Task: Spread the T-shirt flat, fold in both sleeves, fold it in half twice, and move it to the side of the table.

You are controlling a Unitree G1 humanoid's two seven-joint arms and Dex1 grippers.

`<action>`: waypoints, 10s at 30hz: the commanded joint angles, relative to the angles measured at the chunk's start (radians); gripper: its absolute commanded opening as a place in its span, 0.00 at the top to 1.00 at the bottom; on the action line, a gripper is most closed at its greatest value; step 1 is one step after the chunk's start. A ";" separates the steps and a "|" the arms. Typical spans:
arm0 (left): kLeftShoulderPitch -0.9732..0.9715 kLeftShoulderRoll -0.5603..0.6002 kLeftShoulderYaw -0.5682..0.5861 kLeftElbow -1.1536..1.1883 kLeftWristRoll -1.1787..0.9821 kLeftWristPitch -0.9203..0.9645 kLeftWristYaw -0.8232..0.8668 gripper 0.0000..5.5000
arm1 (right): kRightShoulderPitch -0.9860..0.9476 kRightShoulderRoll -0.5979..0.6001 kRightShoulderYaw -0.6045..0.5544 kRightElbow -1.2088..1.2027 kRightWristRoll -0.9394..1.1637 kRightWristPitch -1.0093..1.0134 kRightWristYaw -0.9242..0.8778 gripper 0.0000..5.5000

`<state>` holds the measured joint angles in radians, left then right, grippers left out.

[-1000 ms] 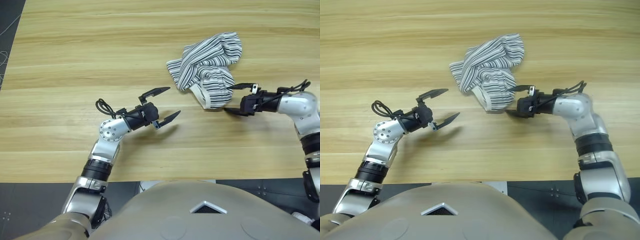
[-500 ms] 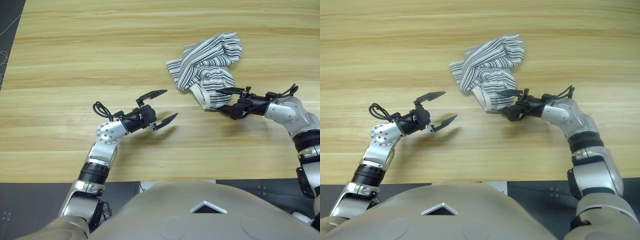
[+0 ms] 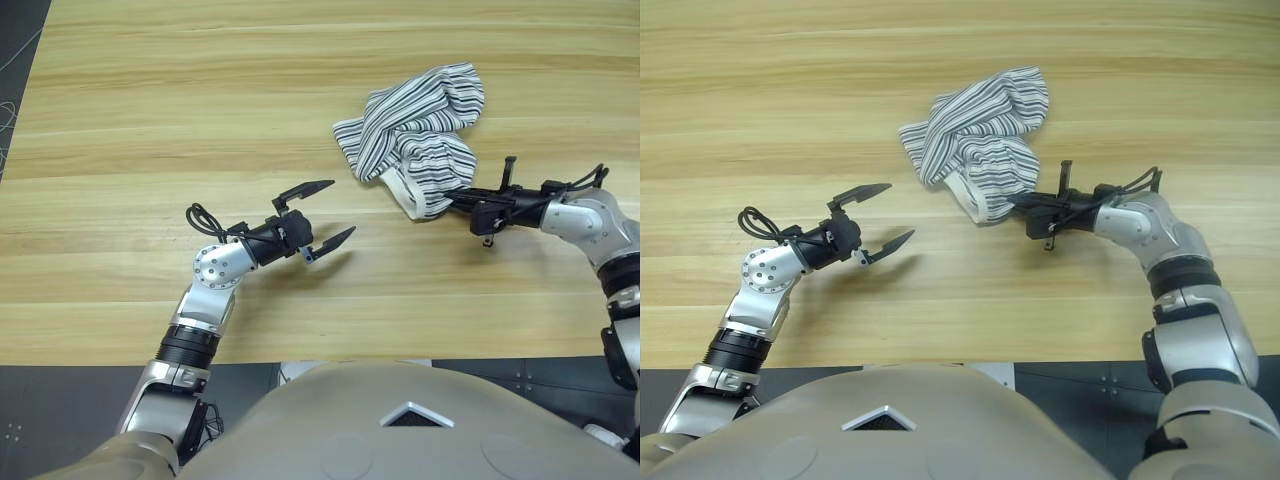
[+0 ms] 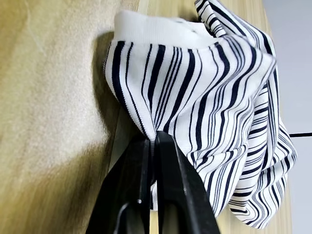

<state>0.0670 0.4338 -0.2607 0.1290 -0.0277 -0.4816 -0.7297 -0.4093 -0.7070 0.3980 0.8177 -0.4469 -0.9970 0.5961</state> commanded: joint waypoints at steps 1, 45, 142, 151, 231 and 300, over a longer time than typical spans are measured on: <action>-0.002 0.010 0.001 -0.006 0.015 0.005 0.004 0.26 | -0.012 -0.010 -0.001 -0.018 0.058 0.008 0.056 0.97; -0.090 -0.458 0.010 0.230 -0.243 0.418 0.070 0.26 | -0.503 0.255 -0.332 -0.328 0.654 1.002 0.218 0.97; -0.013 0.563 0.368 -0.434 -0.211 0.528 -0.546 0.98 | 0.072 -0.009 -0.193 -0.718 0.775 1.086 0.550 0.98; -1.338 0.231 -0.019 0.921 0.477 0.386 0.372 0.98 | -0.900 0.356 -0.205 0.368 0.487 0.921 -0.280 0.98; 0.852 0.801 0.468 -1.115 0.233 0.437 -0.634 0.78 | 0.073 -0.034 -0.122 -0.989 0.881 1.165 0.897 0.81; 0.188 0.417 0.473 -0.086 -0.307 0.799 -0.384 0.81 | -0.589 0.412 -0.188 0.416 0.119 0.315 -0.284 0.81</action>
<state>0.2627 0.8419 0.2251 0.0359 -0.3462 0.3231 -1.1116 -1.0019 -0.2870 0.2091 1.2463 -0.3284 -0.6833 0.3026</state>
